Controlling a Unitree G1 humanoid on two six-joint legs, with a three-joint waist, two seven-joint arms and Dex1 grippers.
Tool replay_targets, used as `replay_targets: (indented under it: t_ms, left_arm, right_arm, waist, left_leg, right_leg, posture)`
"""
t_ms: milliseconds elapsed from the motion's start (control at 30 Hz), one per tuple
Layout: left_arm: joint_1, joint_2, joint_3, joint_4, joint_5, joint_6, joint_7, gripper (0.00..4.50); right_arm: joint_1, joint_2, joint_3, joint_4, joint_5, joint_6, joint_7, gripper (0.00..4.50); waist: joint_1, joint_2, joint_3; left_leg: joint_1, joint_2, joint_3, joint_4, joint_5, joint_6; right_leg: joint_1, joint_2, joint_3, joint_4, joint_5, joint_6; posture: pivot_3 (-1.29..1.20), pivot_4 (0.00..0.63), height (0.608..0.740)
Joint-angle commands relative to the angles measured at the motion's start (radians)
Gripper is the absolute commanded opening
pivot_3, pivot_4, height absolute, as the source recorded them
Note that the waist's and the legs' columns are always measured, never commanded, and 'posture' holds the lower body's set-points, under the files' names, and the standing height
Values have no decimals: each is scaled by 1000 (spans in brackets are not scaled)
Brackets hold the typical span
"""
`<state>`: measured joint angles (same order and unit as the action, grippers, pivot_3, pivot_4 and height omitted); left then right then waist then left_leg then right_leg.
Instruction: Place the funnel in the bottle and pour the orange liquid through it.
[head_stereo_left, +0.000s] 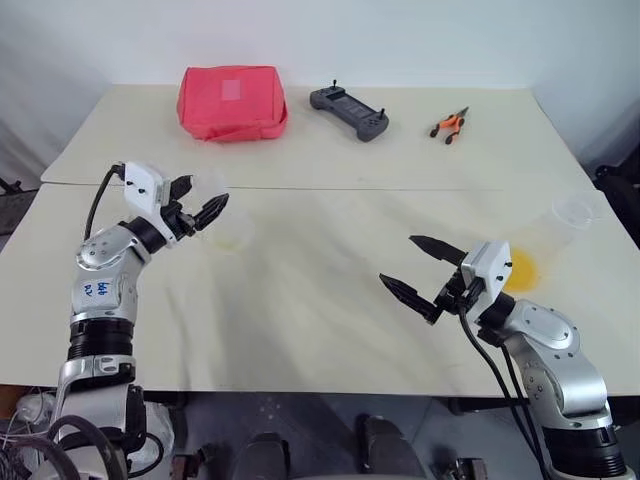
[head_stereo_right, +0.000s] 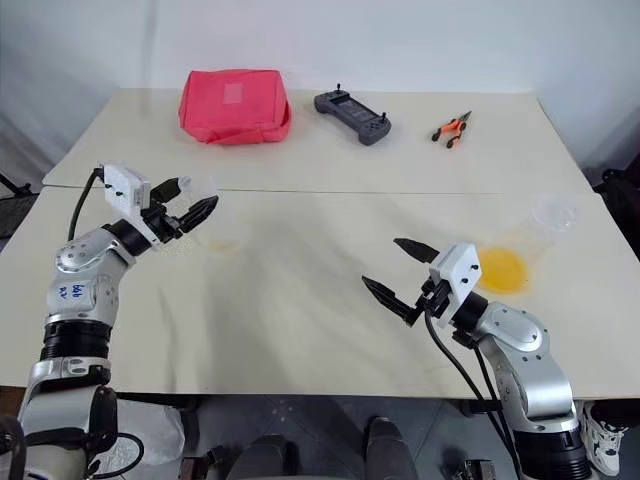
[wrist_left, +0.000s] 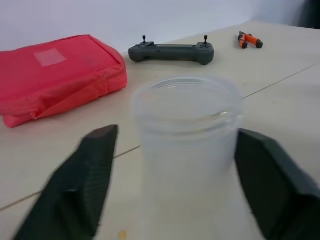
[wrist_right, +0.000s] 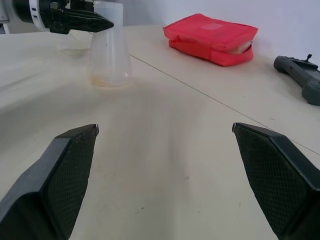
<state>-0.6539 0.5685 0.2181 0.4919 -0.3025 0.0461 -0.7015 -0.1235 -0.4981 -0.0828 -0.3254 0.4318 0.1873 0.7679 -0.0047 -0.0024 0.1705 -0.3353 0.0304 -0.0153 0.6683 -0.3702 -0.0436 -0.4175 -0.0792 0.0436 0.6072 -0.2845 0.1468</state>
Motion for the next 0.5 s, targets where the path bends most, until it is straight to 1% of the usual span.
replay_targets:
  t_ms: [33, 133, 267, 500]
  left_arm:
    - [-25, 25, 13, 15, 7, -38, -19, 2389]
    - [-30, 32, 6, -12, 1, -23, -40, 2345]
    - [-52, 24, -12, -89, -18, 33, -65, 2345]
    - [-83, -41, -97, -241, -59, 107, -163, 2345]
  right_arm:
    - [-5, 0, -24, -60, 58, 25, -5, 4500]
    - [1, -17, -49, -92, 133, 72, 19, 4500]
    - [7, -43, -65, -106, 167, 92, 44, 4500]
    - [46, -120, -111, -124, 221, 120, 107, 4500]
  waist:
    - [-1, 0, 0]
    - [0, 0, 0]
    - [2, -1, 1]
    - [6, -3, 2]
  left_leg:
    - [0, 0, 0, 0, 0, 0]
    - [0, 0, 0, 0, 0, 0]
    - [0, 0, 0, 0, 0, 0]
    - [-2, 0, -1, 2, 0, 0]
  right_leg:
    - [0, 0, 0, 0, 0, 0]
    - [0, 0, 0, 0, 0, 0]
    - [0, 0, 0, 0, 0, 0]
    - [0, 0, 0, 0, 0, 1]
  posture:
    - [0, 150, 740]
    - [0, 150, 740]
    - [0, 150, 740]
    - [0, 150, 740]
